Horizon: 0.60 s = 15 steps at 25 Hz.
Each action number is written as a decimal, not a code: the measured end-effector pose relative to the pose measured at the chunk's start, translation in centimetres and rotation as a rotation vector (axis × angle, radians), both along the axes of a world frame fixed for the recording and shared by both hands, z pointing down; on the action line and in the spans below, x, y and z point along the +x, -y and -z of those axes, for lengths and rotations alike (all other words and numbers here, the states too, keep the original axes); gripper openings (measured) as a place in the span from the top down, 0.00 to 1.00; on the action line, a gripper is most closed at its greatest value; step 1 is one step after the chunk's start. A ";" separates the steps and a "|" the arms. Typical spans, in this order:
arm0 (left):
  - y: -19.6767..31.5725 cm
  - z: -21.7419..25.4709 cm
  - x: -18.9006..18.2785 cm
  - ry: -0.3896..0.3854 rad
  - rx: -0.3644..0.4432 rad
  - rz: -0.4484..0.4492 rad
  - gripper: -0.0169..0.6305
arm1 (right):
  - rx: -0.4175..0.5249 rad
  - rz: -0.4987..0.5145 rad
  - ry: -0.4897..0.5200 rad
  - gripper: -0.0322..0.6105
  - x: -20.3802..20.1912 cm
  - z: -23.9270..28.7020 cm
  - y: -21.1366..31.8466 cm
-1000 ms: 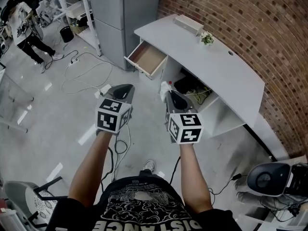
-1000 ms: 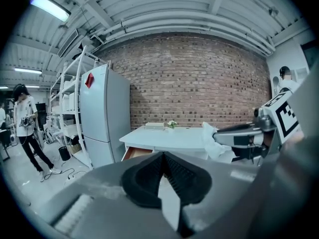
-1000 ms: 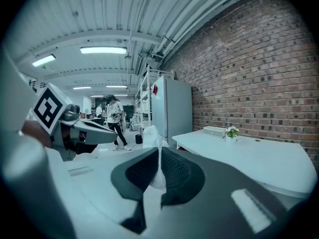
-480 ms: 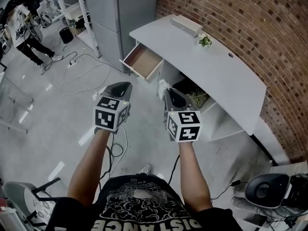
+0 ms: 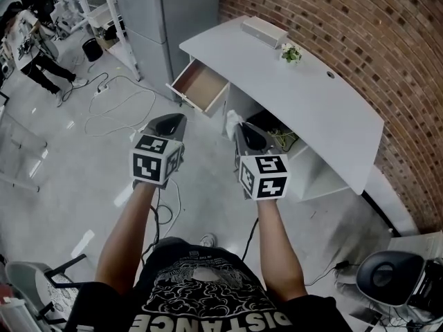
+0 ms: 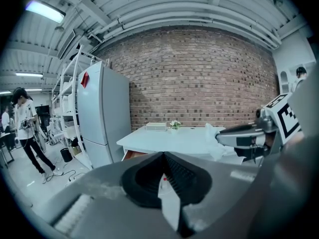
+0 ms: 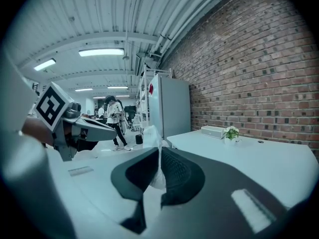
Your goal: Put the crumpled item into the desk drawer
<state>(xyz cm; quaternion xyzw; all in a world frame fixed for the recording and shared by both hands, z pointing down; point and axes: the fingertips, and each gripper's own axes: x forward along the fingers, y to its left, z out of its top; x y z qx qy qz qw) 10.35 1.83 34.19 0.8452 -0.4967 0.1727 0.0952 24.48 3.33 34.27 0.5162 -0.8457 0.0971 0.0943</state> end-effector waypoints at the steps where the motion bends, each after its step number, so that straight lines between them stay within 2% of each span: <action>1: 0.1 0.0 0.1 0.001 0.000 0.001 0.97 | 0.000 0.001 -0.001 0.92 0.1 -0.1 0.1; 15: 1.8 0.1 -0.5 0.004 0.022 0.031 0.97 | 0.004 0.034 -0.009 0.92 -0.4 -0.8 2.1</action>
